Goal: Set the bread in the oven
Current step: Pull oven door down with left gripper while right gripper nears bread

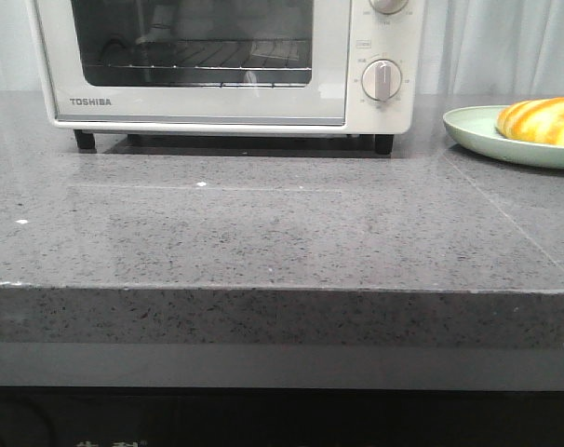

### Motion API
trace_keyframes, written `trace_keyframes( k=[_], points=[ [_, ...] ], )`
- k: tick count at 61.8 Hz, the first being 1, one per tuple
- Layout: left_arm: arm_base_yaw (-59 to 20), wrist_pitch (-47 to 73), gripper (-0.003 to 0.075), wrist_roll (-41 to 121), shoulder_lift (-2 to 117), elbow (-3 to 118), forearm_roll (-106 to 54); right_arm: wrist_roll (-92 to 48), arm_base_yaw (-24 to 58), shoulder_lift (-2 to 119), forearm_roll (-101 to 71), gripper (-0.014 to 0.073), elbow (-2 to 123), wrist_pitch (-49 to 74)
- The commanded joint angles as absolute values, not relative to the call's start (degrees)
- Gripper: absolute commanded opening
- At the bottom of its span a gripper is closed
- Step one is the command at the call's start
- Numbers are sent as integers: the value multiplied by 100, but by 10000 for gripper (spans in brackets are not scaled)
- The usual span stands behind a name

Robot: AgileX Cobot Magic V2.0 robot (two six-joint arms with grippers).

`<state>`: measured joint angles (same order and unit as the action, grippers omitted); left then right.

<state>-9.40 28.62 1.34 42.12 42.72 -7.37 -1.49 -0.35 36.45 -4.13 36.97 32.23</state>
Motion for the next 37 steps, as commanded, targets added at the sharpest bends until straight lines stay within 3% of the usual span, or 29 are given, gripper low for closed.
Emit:
trace_keyframes(
  k=[1, 18, 37],
  points=[
    [-1358, 2151, -18, 216, 4503, 4688, -918, -213, -46, 3678, -363, 593, 3869, 2770],
    [-2653, 681, -18, 226, 5929, 5624, -833, -213, -46, 3678, -363, 593, 3869, 2759],
    [-3073, -729, -18, 226, 7460, 6507, -769, -213, -46, 3678, -363, 593, 3869, 2759]
  ],
)
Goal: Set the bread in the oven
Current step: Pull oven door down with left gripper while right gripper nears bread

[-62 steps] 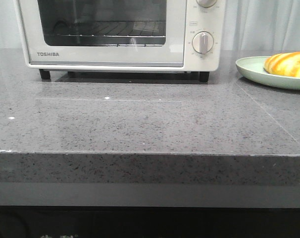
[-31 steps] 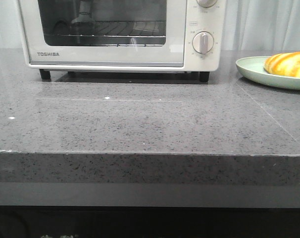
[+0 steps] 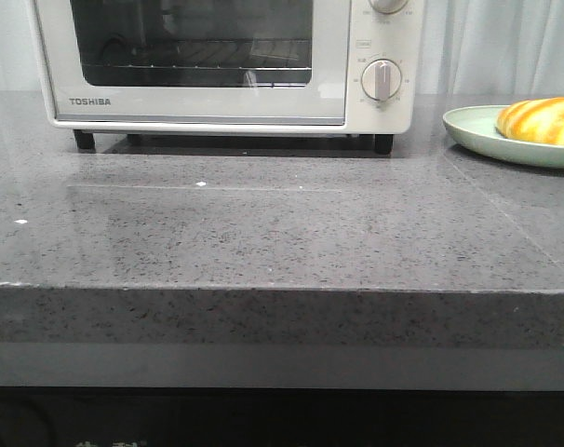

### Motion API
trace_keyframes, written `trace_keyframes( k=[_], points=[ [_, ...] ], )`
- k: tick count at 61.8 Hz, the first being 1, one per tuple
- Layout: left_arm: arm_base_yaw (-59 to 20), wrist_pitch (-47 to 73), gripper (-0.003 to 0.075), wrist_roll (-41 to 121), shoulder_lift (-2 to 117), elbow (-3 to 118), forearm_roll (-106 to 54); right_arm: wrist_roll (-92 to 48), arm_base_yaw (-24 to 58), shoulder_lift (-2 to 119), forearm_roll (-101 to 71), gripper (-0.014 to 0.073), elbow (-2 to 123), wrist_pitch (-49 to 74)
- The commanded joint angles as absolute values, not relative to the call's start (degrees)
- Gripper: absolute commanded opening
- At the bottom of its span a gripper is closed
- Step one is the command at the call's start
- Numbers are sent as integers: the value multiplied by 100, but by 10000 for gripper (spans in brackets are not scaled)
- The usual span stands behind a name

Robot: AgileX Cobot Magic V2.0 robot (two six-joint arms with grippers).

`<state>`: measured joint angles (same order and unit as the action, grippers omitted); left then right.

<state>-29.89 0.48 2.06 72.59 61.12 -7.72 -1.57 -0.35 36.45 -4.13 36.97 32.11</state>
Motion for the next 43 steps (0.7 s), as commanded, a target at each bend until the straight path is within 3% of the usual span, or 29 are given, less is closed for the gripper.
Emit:
trace_keyframes(
  k=[1, 28, 43],
  points=[
    [-3089, -765, -18, 226, 7547, 6565, -769, -213, -46, 3678, -363, 593, 3869, 2759],
    [-3132, -1182, -18, 226, 8720, 7171, -597, -213, -46, 3678, -363, 593, 3869, 2759],
    [-3132, 343, -18, 226, 8706, 7171, -526, -213, -46, 3678, -363, 593, 3869, 2759]
  ],
)
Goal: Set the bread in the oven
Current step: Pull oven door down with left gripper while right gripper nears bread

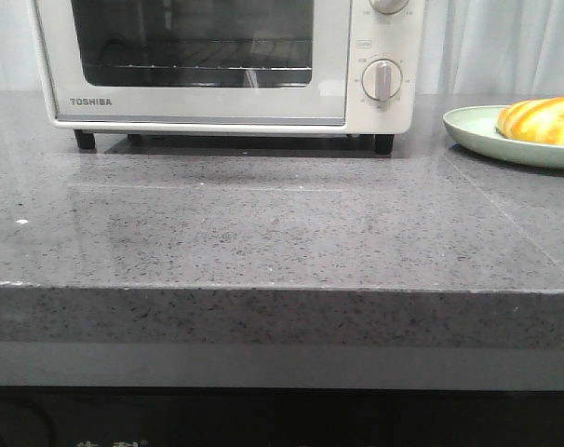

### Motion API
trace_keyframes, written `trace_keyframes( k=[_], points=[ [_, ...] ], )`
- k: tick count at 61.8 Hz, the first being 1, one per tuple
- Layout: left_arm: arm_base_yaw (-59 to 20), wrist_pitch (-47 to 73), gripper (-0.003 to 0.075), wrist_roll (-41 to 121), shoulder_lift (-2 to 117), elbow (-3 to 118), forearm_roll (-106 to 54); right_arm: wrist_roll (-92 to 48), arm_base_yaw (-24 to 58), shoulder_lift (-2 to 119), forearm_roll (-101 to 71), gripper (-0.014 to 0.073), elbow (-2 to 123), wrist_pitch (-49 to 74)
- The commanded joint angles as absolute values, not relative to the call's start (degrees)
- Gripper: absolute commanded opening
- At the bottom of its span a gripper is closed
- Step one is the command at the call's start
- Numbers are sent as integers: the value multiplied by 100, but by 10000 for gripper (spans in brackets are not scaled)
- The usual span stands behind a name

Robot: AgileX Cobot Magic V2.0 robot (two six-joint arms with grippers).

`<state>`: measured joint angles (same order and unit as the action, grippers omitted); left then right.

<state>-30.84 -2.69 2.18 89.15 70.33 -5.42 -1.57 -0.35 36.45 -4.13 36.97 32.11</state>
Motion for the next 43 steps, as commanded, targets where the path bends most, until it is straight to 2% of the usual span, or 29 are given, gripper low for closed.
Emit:
trace_keyframes(
  k=[1, 23, 43],
  points=[
    [-3132, 461, -18, 226, 8693, 7171, -526, -213, -46, 3678, -363, 593, 3869, 2759],
    [-3132, 2958, -18, 226, 8110, 7191, -902, -213, -46, 3678, -363, 593, 3869, 2759],
    [-3132, 4411, -18, 226, 6993, 7177, -901, -213, -46, 3678, -363, 593, 3869, 2759]
  ],
)
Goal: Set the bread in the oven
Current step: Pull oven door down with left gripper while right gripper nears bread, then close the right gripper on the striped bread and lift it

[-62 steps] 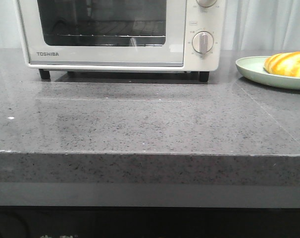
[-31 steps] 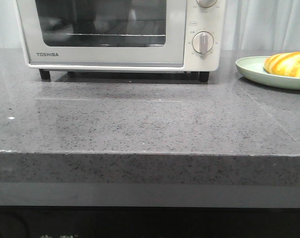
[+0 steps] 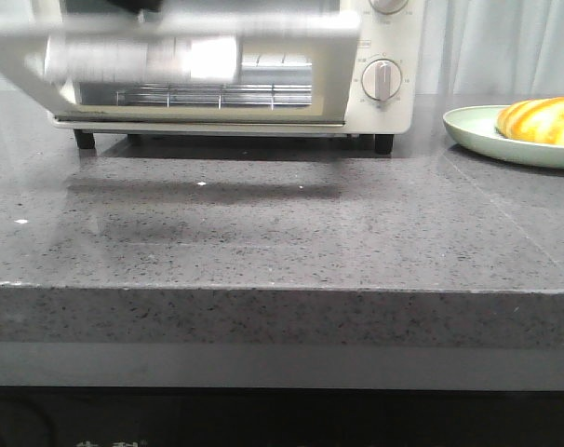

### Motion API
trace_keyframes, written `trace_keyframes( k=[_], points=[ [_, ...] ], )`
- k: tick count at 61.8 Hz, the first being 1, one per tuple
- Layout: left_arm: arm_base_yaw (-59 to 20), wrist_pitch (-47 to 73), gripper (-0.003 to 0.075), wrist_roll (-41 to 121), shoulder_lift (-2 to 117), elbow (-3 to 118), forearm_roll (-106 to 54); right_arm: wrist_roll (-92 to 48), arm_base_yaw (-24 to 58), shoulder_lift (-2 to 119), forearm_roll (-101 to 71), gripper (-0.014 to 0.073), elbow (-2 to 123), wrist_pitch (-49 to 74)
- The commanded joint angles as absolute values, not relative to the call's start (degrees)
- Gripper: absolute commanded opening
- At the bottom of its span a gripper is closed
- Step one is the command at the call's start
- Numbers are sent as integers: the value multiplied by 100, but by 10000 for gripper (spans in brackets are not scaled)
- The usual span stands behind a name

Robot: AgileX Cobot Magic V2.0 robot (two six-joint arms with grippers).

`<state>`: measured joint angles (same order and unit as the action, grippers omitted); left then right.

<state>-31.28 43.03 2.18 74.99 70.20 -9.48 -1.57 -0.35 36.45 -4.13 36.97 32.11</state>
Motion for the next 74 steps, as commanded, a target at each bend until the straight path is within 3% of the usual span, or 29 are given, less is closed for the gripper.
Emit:
trace_keyframes(
  k=[1, 32, 74],
  points=[
    [-3132, 4455, -18, 226, 6934, 7151, -876, -213, -46, 3678, -363, 593, 3869, 2759],
    [-3132, 4562, -18, -1006, 4434, 5635, 828, -166, -68, 3980, -494, 593, 4153, 2924],
    [-3132, 4562, -18, -1006, 3930, 5432, 854, -172, -570, 7862, -535, 593, 7261, 4649]
  ],
)
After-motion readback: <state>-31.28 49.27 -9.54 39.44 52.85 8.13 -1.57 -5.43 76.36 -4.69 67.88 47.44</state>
